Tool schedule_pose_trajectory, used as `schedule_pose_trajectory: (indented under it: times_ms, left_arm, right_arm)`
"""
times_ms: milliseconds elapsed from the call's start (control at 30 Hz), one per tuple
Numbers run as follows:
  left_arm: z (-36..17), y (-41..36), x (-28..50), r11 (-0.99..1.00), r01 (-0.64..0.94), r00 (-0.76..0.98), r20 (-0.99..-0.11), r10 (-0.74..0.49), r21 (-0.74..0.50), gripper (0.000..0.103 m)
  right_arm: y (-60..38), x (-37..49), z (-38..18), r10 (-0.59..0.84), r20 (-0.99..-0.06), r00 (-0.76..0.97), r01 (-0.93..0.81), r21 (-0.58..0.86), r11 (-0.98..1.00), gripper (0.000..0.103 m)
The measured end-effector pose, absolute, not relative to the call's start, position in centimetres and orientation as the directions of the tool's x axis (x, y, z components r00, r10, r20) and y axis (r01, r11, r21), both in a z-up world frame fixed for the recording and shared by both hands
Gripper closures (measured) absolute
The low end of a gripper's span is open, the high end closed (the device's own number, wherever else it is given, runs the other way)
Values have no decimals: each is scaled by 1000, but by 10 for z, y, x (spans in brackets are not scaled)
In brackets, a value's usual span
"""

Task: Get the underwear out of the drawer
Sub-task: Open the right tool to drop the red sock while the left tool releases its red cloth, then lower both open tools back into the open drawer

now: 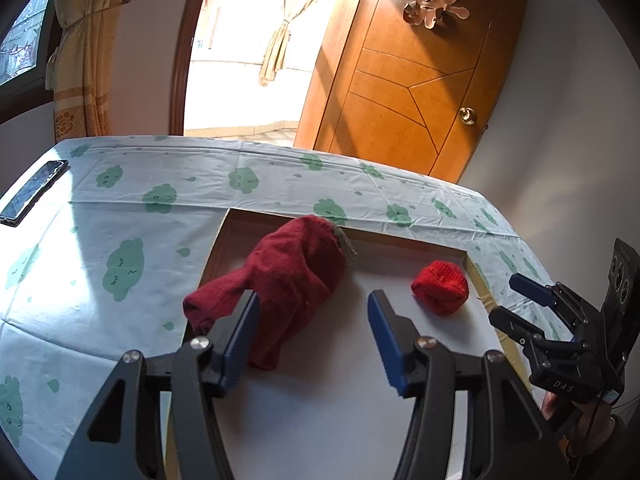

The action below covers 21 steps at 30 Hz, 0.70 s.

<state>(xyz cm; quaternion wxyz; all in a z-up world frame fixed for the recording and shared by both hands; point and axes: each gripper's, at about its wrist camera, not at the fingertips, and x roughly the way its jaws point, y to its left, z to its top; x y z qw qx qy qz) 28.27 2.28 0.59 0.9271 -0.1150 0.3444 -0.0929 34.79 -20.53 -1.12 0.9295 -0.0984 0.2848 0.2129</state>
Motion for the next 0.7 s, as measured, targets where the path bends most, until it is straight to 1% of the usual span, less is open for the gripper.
schedule_pose_trajectory:
  times_ms: [267, 400, 567, 700]
  left_arm:
    - [9, 14, 248, 955, 158, 761, -585, -281, -253, 47]
    - [7, 9, 228, 945, 189, 752, -580, -314, -266, 47]
    - [5, -1, 201, 930, 230, 741, -569, -358, -286, 47]
    - [0, -6, 177, 919, 262, 728, -565, -389, -296, 42]
  right_arm:
    - [-211, 309, -11, 391, -547, 740, -492, -43, 870, 33]
    - [-211, 286, -11, 415, -540, 733, -514, -39, 857, 29]
    - [-209, 254, -13, 450, -534, 716, -551, -37, 834, 28]
    - [-209, 227, -19, 477, -543, 691, -586, -34, 810, 28]
